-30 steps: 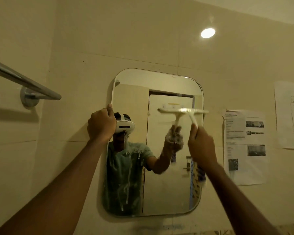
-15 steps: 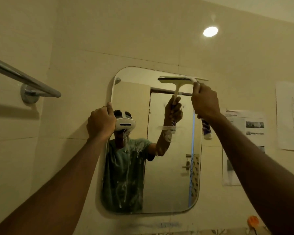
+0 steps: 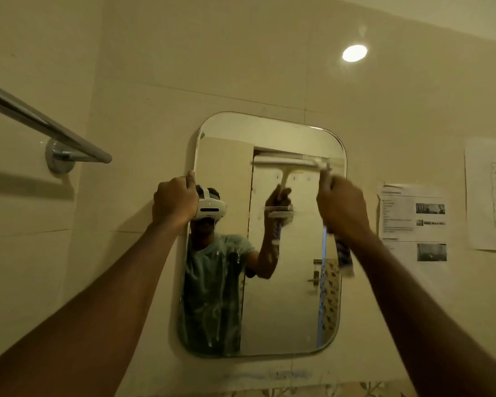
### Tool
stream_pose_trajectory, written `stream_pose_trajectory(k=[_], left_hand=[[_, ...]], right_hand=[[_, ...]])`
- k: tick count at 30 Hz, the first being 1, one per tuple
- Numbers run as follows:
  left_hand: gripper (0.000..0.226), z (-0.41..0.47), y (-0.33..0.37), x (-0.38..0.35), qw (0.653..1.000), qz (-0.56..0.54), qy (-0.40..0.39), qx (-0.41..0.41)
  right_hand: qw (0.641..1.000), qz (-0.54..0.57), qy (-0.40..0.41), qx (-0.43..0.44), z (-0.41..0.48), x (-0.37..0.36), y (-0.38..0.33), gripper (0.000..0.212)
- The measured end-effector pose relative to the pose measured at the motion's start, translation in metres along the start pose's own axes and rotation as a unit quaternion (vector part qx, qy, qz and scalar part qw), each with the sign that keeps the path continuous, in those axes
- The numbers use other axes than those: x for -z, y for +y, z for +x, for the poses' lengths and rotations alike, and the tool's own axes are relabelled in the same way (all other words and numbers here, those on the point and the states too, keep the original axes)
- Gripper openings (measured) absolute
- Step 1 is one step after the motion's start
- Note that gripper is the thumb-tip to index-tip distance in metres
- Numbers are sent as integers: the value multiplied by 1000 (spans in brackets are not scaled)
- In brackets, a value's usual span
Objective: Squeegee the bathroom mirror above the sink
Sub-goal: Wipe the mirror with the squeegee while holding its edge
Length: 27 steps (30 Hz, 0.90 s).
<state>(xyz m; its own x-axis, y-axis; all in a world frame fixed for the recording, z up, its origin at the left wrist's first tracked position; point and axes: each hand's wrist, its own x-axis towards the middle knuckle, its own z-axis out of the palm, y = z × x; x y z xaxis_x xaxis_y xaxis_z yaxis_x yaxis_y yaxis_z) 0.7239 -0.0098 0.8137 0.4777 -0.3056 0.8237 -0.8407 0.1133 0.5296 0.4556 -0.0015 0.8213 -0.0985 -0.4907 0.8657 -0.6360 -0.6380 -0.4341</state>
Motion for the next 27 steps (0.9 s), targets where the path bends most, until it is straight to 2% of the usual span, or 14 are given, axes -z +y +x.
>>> stream_pose_trajectory(k=[2,5,11,13,16,22,24,27], left_hand=[[57,0,-2,-1,1000,-8,1,-2],[58,2,-4,-1,1000,-26,-2,-5],[61,2,-6,1,999,-37,-11,-11],[61,2,-6,0,999,-40,-9,-16],[60,2,-6,2,999,-39,-11,-20],[63,-2,-4,5,998,-68,-15,-7],[66,-2,-4,7,996,-80,-25,0],[68,-3,-2,12,995,-96,-37,4]], right_hand=[[999,-1,33,19,41,4,-22,49],[999,-6,39,5,66,-1,-31,51],[998,14,-27,-49,-29,-39,18,44],[997,-8,-45,-58,-56,-40,22,44],[997,0,-49,-53,-44,-25,4,47],[999,21,23,-12,52,-4,-50,50],[1000,9,7,-10,47,-16,-46,47],[999,27,-28,-34,-11,-45,-25,42]])
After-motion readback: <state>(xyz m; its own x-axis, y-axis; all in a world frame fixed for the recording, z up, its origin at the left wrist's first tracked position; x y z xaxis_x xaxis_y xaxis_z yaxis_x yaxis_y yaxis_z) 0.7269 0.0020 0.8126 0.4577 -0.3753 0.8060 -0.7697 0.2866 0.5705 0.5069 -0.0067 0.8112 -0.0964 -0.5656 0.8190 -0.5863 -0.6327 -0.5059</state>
